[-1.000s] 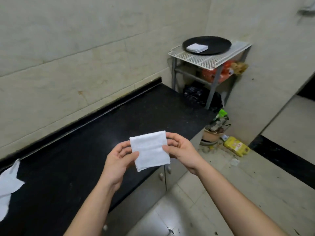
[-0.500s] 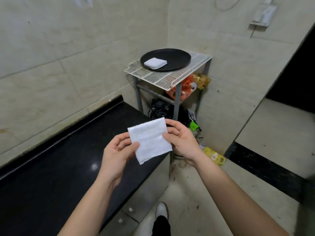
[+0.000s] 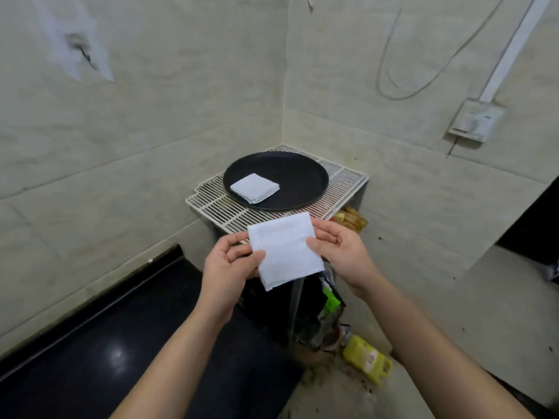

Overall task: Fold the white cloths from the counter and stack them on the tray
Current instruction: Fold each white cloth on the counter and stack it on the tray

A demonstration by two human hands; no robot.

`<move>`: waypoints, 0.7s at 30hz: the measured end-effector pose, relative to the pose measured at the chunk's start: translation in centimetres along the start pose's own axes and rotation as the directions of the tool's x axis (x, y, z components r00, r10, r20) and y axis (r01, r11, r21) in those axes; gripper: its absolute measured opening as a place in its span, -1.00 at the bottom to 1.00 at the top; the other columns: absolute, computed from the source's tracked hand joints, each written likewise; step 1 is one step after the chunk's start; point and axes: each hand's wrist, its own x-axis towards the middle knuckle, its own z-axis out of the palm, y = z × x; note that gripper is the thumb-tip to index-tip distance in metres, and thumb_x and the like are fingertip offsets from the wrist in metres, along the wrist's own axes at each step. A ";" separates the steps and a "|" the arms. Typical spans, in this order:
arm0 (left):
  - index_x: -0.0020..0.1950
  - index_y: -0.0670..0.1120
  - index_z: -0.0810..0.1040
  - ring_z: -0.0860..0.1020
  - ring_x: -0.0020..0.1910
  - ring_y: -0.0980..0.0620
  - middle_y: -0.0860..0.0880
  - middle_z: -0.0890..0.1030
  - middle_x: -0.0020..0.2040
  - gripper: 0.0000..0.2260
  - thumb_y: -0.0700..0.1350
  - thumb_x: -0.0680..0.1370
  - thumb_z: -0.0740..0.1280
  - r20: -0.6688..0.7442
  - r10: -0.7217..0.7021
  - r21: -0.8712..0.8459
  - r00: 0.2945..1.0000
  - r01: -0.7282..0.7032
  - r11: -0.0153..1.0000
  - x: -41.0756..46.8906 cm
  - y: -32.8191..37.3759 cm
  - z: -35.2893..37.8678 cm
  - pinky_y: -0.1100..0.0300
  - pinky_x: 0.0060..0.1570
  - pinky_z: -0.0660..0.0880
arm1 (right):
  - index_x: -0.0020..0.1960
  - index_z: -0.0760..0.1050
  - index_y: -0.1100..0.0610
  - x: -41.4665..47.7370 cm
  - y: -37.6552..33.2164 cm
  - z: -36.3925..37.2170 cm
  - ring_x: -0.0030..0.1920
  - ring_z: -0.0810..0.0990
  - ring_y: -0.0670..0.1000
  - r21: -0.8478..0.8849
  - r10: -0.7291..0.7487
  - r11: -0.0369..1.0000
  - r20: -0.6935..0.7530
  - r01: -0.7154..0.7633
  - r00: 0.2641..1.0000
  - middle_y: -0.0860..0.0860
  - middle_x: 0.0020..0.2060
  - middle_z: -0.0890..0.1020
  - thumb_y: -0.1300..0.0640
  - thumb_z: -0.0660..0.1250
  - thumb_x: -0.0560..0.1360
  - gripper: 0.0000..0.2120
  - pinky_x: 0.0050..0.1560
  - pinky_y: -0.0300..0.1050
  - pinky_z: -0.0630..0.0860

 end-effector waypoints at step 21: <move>0.33 -0.17 0.40 0.65 0.07 -0.09 -0.16 0.64 0.17 -0.56 -0.43 0.50 0.36 -0.467 -0.243 -0.258 0.850 0.132 0.957 27.1 -1.3 6.2 0.13 -0.09 0.59 | 0.46 0.39 0.13 38.2 3.0 -0.9 0.17 0.63 0.00 -0.182 0.348 0.937 0.462 -0.297 0.816 -0.01 0.19 0.65 0.24 0.36 0.57 -0.52 0.13 -0.01 0.60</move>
